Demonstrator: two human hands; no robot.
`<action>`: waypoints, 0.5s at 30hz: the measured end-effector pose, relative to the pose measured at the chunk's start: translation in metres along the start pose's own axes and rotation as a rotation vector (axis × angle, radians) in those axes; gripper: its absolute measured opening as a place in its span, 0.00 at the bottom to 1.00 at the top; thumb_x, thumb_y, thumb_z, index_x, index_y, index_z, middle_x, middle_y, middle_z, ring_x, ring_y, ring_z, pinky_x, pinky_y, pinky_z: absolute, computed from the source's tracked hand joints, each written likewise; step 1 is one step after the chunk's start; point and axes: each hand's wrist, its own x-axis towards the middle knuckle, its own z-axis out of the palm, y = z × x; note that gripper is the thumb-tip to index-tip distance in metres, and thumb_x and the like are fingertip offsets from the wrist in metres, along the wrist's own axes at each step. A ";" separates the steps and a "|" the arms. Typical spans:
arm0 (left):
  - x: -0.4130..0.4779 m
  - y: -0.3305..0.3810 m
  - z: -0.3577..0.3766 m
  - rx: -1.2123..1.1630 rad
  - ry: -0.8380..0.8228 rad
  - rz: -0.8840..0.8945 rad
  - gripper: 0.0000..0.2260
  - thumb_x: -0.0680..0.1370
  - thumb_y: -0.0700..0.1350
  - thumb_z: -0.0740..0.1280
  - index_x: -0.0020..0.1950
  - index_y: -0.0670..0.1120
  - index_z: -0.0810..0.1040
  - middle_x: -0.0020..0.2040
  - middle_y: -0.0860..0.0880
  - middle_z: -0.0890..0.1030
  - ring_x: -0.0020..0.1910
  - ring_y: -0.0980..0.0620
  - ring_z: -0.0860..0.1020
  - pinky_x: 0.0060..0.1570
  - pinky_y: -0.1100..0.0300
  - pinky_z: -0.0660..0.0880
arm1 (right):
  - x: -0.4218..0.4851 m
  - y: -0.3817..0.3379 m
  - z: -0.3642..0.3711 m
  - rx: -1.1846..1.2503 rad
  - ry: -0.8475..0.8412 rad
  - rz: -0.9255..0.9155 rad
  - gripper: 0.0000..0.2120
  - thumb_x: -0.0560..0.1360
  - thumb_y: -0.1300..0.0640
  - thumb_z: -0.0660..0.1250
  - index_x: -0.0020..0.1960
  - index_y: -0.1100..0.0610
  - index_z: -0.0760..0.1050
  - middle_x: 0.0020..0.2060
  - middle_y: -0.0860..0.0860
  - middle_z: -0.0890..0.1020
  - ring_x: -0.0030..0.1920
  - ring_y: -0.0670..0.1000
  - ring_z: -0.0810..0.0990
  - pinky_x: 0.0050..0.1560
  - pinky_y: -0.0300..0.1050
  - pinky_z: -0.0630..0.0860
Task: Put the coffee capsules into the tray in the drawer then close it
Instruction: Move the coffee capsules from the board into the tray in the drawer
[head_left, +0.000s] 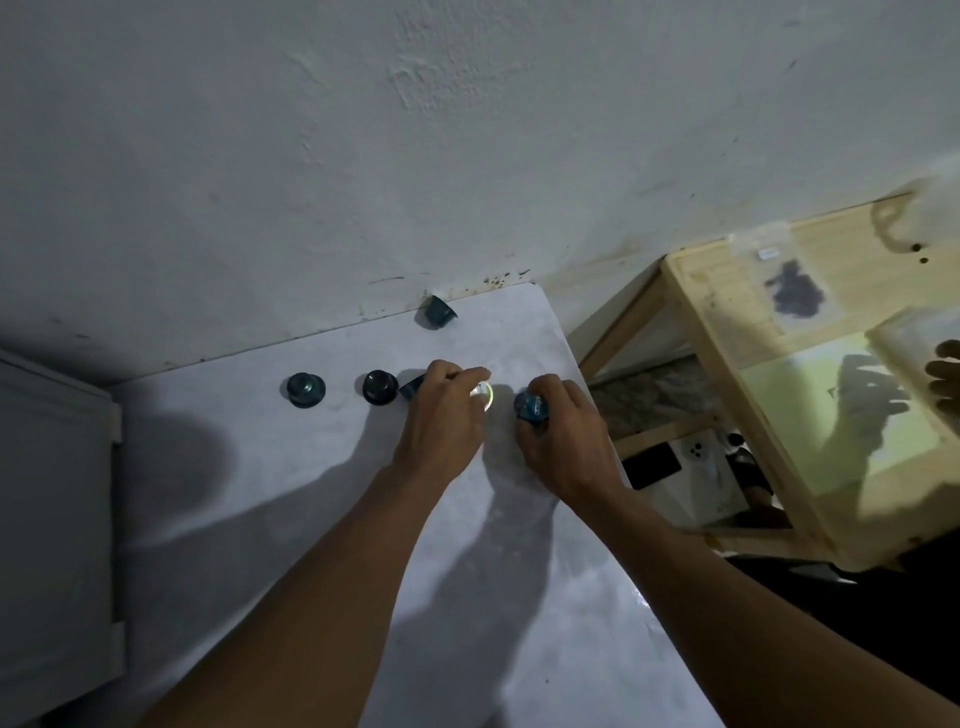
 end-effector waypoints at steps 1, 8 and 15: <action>0.000 0.000 0.000 0.008 0.002 -0.021 0.17 0.77 0.41 0.66 0.66 0.44 0.73 0.59 0.45 0.72 0.58 0.48 0.74 0.58 0.61 0.70 | 0.000 0.000 0.000 -0.006 -0.011 0.002 0.15 0.77 0.53 0.65 0.63 0.54 0.70 0.60 0.54 0.76 0.54 0.53 0.76 0.51 0.41 0.74; -0.007 -0.003 0.000 0.020 0.001 -0.035 0.22 0.75 0.42 0.70 0.68 0.45 0.72 0.61 0.46 0.74 0.60 0.48 0.73 0.60 0.59 0.71 | -0.001 0.008 0.002 -0.065 -0.106 0.022 0.21 0.79 0.55 0.62 0.71 0.51 0.65 0.66 0.53 0.70 0.63 0.53 0.71 0.64 0.44 0.72; -0.022 -0.001 -0.010 -0.003 0.034 -0.008 0.20 0.75 0.41 0.70 0.67 0.46 0.73 0.60 0.47 0.73 0.58 0.49 0.74 0.60 0.58 0.74 | -0.010 -0.001 -0.007 -0.023 -0.085 0.021 0.21 0.78 0.56 0.64 0.70 0.52 0.67 0.66 0.54 0.67 0.64 0.55 0.71 0.64 0.46 0.73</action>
